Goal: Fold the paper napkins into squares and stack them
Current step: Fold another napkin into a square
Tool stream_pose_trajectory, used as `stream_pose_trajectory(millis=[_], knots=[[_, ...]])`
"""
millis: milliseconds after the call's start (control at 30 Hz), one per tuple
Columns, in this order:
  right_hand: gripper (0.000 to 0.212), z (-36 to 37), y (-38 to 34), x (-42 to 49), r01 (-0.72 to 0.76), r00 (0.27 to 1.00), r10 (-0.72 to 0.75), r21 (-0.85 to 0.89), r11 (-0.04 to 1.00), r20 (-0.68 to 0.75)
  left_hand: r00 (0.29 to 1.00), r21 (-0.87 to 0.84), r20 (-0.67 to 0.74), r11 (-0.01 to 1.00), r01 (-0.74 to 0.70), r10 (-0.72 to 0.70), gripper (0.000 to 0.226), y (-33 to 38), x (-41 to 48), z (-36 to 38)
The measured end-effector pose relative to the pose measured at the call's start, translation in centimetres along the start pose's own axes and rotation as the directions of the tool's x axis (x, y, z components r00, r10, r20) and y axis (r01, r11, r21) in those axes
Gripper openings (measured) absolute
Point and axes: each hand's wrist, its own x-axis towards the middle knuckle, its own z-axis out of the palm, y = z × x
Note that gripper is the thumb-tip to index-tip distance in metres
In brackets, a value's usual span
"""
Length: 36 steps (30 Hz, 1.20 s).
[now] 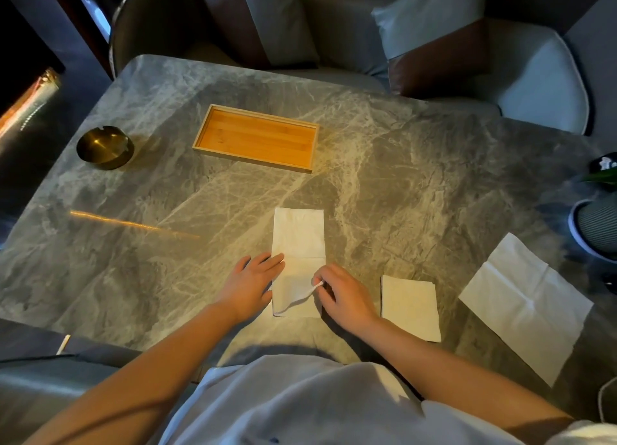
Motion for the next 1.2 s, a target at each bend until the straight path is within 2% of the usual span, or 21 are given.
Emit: stream_pose_trajectory(millis=[100,167,300,367,467,600,700,800,867,933,1033,1200], knots=[[0.037,0.0,1.0,-0.5,0.045,0.986,-0.024,-0.122,0.992,0.164,1.0,0.002,-0.001,1.0,0.008,-0.008,0.055,-0.1,-0.1,0.0],[0.045,0.3,1.6,-0.9,0.06,0.976,-0.013,-0.209,0.976,0.219,1.0,0.014,0.003,1.0,0.011,-0.011,0.056,-0.1,-0.1,0.1],[0.028,0.7,1.5,-0.7,-0.057,0.989,0.074,-0.13,0.99,0.126,1.0,0.0,-0.001,1.0,0.031,-0.031,0.055,0.2,-0.2,0.1],[0.023,0.6,1.2,-0.2,-0.12,0.983,0.132,-0.104,0.987,0.125,0.999,-0.019,-0.002,0.999,0.045,-0.045,0.055,0.3,-0.3,0.1],[0.021,0.3,1.1,0.0,-0.134,0.98,0.142,-0.062,0.989,0.139,0.998,-0.062,-0.037,0.997,0.054,-0.057,0.051,0.5,-0.4,0.1],[0.033,0.1,1.8,-0.5,-0.164,0.982,0.164,-0.002,0.986,0.096,0.983,-0.192,-0.147,0.978,0.085,-0.115,0.024,0.4,-0.4,0.0],[0.042,0.1,2.0,-0.9,-0.184,0.981,0.182,0.023,0.983,0.068,0.966,-0.275,-0.179,0.952,0.131,-0.184,0.025,0.3,-0.6,0.3],[0.06,0.1,1.7,-1.0,-0.152,0.982,0.148,0.027,0.988,0.115,0.94,-0.381,-0.245,0.915,0.132,-0.237,0.019,0.8,-0.8,0.2],[0.064,0.2,1.6,-0.9,-0.15,0.982,0.142,0.057,0.987,0.124,0.93,-0.425,-0.267,0.897,0.123,-0.253,0.017,1.3,-1.2,0.0],[0.059,0.5,1.4,-0.7,-0.17,0.981,0.16,0.083,0.982,0.105,0.921,-0.464,-0.263,0.875,0.142,-0.289,0.018,1.7,-1.6,-0.1],[0.037,0.8,0.9,-0.1,-0.223,0.974,0.219,0.075,0.972,0.048,0.916,-0.503,-0.217,0.843,0.191,-0.337,0.024,2.1,-2.2,-0.2],[0.028,1.2,0.4,0.4,-0.282,0.959,0.281,0.125,0.951,0.027,0.907,-0.509,-0.216,0.834,0.212,-0.362,0.024,2.5,-2.3,-0.4]])
